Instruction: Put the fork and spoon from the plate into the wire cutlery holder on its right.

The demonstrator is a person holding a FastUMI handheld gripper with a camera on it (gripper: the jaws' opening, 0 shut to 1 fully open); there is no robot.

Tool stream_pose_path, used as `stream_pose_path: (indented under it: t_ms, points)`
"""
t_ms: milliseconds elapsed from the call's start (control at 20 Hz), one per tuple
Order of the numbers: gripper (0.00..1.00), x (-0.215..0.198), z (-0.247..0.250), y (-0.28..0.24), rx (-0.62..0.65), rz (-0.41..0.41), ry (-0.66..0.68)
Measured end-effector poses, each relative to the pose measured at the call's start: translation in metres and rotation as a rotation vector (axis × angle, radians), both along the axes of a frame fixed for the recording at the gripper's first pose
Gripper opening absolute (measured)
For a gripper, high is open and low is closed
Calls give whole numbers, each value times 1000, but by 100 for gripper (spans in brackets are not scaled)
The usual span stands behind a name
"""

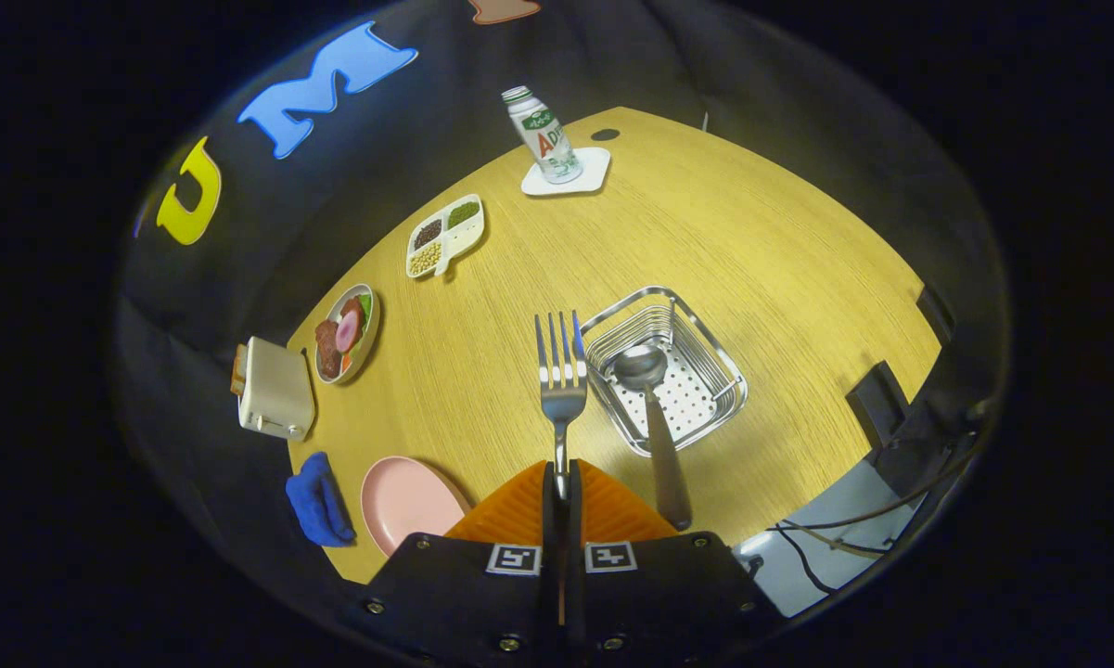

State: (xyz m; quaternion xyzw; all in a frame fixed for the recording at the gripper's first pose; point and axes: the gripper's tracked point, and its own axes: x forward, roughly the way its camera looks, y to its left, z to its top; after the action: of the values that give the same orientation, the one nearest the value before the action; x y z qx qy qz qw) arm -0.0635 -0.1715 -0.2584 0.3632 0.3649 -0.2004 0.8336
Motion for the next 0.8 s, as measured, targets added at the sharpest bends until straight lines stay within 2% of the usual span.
stream_pose_path:
  t_ms: [300, 800]
  points:
    - [3, -16, -2, -8, 98, -72, -3]
    - [5, -12, -3, -21, 124, -86, 4]
